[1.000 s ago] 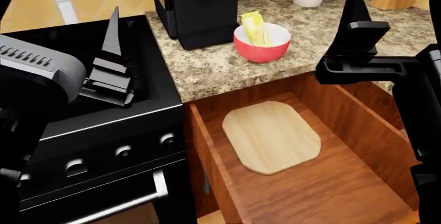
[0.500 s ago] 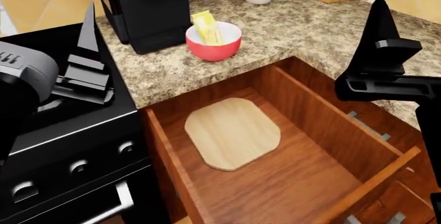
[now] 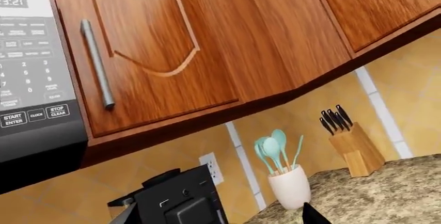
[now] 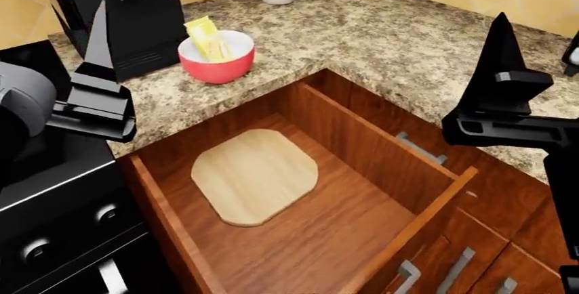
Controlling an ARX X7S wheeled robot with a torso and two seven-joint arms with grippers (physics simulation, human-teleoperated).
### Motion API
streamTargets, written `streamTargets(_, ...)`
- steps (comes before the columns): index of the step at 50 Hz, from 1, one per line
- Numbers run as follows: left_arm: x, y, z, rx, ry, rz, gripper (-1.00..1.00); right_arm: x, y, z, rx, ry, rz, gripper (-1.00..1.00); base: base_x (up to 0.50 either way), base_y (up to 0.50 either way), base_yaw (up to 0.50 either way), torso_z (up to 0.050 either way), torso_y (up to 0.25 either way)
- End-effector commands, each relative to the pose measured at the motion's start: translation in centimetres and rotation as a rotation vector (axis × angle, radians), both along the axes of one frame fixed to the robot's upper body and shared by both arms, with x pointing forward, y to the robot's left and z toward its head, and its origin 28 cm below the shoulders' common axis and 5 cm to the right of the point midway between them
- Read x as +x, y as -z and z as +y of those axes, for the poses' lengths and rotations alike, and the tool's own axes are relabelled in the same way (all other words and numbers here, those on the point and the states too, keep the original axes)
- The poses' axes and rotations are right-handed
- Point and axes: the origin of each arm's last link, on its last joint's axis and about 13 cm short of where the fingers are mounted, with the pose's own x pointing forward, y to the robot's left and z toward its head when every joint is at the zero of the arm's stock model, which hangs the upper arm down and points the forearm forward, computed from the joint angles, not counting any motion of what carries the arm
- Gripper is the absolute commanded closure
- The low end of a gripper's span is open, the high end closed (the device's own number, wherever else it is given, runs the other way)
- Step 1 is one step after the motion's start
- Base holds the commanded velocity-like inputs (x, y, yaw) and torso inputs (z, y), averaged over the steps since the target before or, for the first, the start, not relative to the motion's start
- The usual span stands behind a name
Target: Place the bar in the bowl and close the drawer.
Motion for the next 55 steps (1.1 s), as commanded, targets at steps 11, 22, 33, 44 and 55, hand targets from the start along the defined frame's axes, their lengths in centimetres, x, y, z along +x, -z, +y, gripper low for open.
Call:
streamTargets(11,-0.67,-0.31,0.56,-0.004,-0.035,-0.011,-1.00,-0.12,0.14,-0.34,0.050,0.033,-0.037,-1.00,0.07,0.07,0.00,0.000,0.000)
streamTargets(22,-0.73,-0.19,0.60,-0.006,-0.036,-0.008,-1.00,-0.23,-0.07,-0.43,0.050,0.040,-0.047,-1.00,0.17,0.15,0.00,0.000,0.000)
streamTargets(33,-0.83,-0.09,0.70,-0.008,-0.036,-0.006,-1.00,-0.22,-0.30,-0.33,0.045,0.036,-0.052,-1.00,0.18,0.08,0.00,0.000,0.000)
streamTargets(44,-0.84,0.13,0.76,-0.014,-0.041,-0.004,-1.00,-0.32,-0.09,-0.30,0.043,0.034,-0.044,-1.00,0.13,-0.02,0.00,0.000,0.000)
streamTargets(55,-1.02,0.09,0.92,-0.016,-0.047,-0.006,-1.00,-0.31,0.10,-0.10,0.042,0.017,-0.025,-1.00,0.00,0.00,-0.21,0.000,0.000)
